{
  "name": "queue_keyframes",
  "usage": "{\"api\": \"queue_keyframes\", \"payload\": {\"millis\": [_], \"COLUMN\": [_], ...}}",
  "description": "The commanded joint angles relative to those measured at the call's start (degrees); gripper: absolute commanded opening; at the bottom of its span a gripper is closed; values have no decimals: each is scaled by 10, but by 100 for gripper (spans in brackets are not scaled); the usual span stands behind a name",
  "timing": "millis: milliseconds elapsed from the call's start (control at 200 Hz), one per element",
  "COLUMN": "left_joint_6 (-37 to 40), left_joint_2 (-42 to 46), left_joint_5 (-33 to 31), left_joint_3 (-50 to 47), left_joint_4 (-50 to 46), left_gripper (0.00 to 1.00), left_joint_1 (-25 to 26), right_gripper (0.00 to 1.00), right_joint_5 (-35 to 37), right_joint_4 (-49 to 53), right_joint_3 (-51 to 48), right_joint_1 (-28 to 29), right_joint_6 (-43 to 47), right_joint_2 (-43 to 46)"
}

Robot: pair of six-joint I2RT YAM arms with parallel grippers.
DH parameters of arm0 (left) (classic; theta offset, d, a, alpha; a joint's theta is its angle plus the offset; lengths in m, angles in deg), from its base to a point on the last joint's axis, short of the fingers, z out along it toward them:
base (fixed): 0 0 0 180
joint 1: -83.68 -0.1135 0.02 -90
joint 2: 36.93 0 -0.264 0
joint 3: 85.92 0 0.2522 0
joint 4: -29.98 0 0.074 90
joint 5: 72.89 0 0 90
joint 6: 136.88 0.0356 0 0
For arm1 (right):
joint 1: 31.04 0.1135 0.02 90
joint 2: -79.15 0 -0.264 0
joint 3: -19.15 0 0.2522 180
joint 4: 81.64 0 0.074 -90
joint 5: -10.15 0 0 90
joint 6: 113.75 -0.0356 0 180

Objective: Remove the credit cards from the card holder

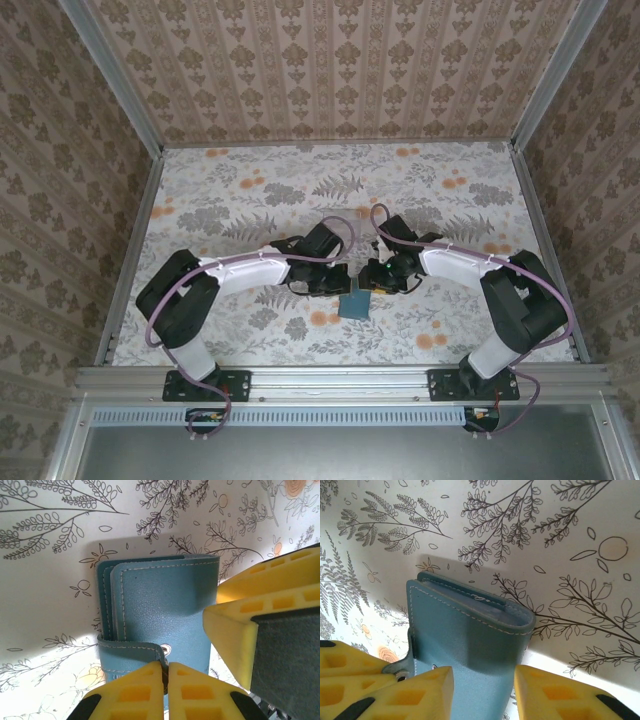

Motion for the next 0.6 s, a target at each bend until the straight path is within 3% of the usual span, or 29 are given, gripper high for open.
{"api": "queue_keyframes", "payload": {"millis": [0,210,355,595], "left_joint_6": [-8,31,42,48], "left_joint_2": [20,26,22,31], "left_joint_5": [1,-56,-56,-47], "left_joint_3": [-5,16,9,-9], "left_joint_4": [6,-99,-107,-91], "left_gripper": [9,14,21,16], "left_joint_1": [-5,-6,-11,-20], "right_gripper": [37,39,43,51], "right_joint_5": [10,78,96,127], "right_joint_4": [4,58,90,122], "right_joint_3": [-5,14,25,48], "right_joint_1": [2,3,7,35], "right_joint_6": [-5,11,16,9], "right_joint_2": [-4,9,21,25]}}
